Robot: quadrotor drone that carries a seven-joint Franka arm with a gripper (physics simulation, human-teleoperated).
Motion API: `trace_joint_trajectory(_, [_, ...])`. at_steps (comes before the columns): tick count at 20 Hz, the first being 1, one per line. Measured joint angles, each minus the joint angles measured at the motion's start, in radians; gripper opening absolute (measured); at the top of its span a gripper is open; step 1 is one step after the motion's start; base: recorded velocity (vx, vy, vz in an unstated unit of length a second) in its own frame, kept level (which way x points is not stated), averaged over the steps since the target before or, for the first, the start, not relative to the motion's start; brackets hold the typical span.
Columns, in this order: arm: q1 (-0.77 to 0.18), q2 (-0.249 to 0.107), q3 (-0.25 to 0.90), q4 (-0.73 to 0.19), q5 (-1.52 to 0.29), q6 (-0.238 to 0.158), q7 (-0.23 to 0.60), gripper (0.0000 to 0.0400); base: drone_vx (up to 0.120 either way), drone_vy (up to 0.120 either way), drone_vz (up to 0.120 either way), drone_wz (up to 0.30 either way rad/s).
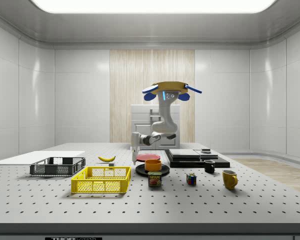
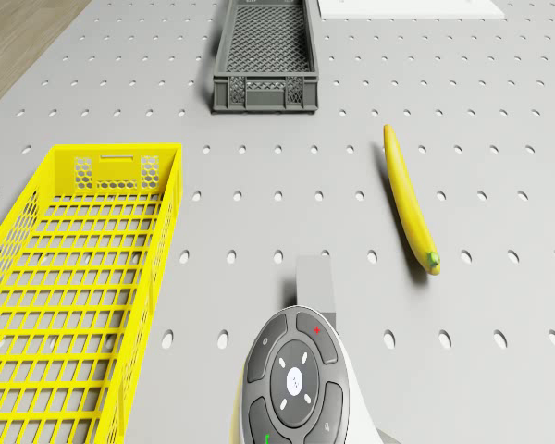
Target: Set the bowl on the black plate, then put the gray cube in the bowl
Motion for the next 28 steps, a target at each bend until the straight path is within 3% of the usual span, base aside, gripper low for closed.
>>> trace_joint_trajectory(3, [0.002, 0.003, -0.001, 0.000, -0.002, -0.003, -0.002, 0.0400, 0.120, -0.107, -0.120, 0.000])
trace_joint_trajectory(28, [0.015, 0.026, -0.007, -0.003, -0.013, -0.025, -0.012, 0.0400, 0.120, -0.011, 0.000, 0.000])
